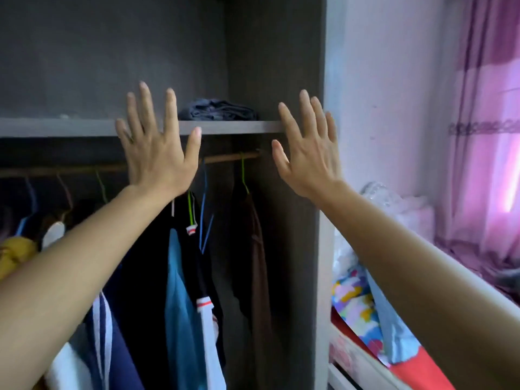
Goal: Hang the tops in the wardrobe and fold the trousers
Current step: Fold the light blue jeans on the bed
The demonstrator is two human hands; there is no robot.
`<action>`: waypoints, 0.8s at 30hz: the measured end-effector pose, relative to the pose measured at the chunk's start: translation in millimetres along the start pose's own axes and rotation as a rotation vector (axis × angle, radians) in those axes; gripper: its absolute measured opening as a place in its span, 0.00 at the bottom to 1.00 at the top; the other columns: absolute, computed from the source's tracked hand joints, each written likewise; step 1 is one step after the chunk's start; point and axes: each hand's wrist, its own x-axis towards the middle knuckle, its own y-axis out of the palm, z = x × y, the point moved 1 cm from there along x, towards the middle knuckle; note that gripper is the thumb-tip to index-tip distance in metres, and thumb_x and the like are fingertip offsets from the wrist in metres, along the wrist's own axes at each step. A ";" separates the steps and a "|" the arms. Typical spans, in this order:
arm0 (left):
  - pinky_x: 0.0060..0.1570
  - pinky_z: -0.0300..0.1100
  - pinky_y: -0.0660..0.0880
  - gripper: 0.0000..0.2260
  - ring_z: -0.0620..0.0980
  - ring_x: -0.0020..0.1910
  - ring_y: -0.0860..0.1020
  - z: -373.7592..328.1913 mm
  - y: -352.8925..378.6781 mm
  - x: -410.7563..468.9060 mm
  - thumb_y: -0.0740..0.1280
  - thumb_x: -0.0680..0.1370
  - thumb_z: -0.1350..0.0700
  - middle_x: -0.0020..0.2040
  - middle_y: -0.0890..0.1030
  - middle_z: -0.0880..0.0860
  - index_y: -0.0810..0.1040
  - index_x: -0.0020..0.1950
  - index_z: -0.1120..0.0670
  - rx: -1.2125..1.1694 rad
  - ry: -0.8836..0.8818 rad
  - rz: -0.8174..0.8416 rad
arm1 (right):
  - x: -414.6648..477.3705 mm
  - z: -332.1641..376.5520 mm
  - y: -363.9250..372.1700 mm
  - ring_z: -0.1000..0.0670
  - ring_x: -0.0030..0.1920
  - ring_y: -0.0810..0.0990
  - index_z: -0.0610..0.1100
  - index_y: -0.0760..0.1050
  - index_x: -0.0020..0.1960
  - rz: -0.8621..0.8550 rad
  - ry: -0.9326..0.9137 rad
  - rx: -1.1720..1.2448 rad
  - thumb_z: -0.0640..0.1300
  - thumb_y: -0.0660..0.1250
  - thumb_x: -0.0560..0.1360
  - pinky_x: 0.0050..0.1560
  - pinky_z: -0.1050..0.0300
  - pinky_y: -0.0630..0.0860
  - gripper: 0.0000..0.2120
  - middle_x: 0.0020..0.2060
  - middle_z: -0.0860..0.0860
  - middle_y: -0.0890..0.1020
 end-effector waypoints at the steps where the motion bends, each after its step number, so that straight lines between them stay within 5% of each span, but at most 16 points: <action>1: 0.74 0.65 0.48 0.32 0.63 0.79 0.46 -26.7 -6.2 -28.0 0.46 0.82 0.36 0.81 0.45 0.61 0.45 0.81 0.51 -0.054 -0.006 -0.003 | -29.3 -15.9 -22.0 0.38 0.80 0.52 0.49 0.55 0.81 0.006 0.024 -0.017 0.58 0.52 0.81 0.78 0.39 0.50 0.30 0.80 0.40 0.53; 5: 0.75 0.64 0.50 0.32 0.63 0.79 0.47 -117.3 -8.3 -113.7 0.49 0.83 0.39 0.80 0.47 0.63 0.46 0.81 0.55 -0.258 -0.029 0.046 | -123.9 -66.5 -72.5 0.37 0.80 0.51 0.48 0.56 0.81 0.071 0.061 -0.087 0.57 0.53 0.81 0.78 0.36 0.51 0.30 0.80 0.39 0.52; 12: 0.73 0.67 0.51 0.29 0.64 0.79 0.48 -300.3 -15.7 -220.7 0.47 0.82 0.39 0.81 0.48 0.60 0.52 0.81 0.49 -0.472 0.242 0.272 | -301.7 -203.5 -183.3 0.37 0.80 0.49 0.47 0.54 0.81 0.378 0.236 -0.383 0.56 0.61 0.79 0.78 0.36 0.49 0.34 0.80 0.38 0.50; 24: 0.71 0.73 0.47 0.29 0.64 0.79 0.40 -593.2 6.4 -305.1 0.48 0.81 0.37 0.81 0.41 0.57 0.47 0.81 0.43 -0.830 0.532 0.458 | -448.0 -403.7 -329.5 0.34 0.80 0.48 0.48 0.51 0.82 0.476 0.581 -0.763 0.57 0.61 0.79 0.76 0.33 0.50 0.37 0.80 0.37 0.45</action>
